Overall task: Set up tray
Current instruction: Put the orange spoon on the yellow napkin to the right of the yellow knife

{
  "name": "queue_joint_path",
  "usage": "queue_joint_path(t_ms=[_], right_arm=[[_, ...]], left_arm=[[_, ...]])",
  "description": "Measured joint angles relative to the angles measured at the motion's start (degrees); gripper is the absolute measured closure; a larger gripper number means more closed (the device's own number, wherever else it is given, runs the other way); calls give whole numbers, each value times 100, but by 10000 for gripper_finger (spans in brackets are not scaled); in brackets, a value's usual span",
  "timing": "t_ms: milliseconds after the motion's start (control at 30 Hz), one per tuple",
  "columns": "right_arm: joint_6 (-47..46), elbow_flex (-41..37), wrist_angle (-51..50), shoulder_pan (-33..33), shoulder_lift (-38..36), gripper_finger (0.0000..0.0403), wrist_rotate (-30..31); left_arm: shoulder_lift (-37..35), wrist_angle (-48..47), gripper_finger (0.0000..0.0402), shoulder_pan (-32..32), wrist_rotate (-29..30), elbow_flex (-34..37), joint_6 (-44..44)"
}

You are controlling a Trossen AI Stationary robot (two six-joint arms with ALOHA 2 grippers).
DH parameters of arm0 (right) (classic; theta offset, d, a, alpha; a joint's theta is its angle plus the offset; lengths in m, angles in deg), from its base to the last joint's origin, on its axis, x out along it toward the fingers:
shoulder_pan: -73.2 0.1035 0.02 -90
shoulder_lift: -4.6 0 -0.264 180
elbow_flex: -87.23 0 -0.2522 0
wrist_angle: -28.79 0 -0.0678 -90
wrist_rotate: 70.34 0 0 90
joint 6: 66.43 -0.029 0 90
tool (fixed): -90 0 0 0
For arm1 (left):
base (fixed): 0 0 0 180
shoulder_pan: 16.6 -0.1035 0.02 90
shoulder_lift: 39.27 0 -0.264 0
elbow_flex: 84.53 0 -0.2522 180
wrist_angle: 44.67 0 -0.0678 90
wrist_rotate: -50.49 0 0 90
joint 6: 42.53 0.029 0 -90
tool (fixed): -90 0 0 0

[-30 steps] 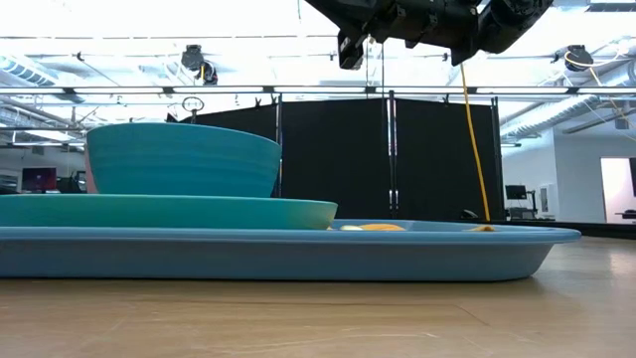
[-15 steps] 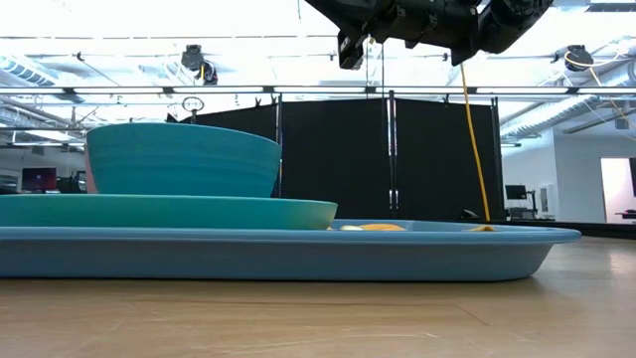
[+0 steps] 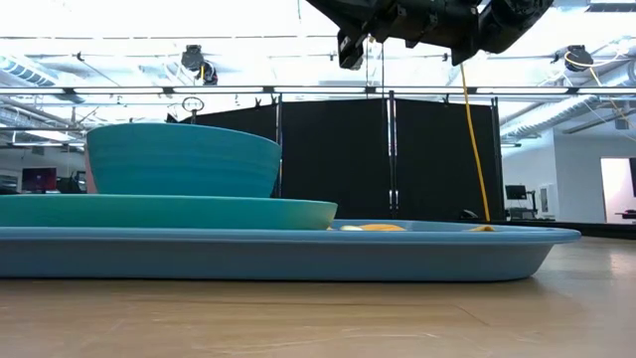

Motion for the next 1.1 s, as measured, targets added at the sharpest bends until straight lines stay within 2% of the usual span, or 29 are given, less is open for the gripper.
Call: queue_joint_path(t_ms=[67,200,400,500,733,1100], right_arm=[[0,0,2,0,0,401,0],[0,-1,4,0,0,401,0],[-4,-1,2,0,0,401,0],[-2,0,2,0,0,401,0],[-2,0,4,0,0,401,0],[-2,0,4,0,-2,401,0]], left_arm=[[0,17,330,0,33,9,37],[2,30,385,7,117,11,110],[2,24,389,7,127,11,237],[31,-116,391,12,324,-93,360],[108,-1053,401,-41,526,-463,435],[86,-1189,401,-42,567,-618,470]])
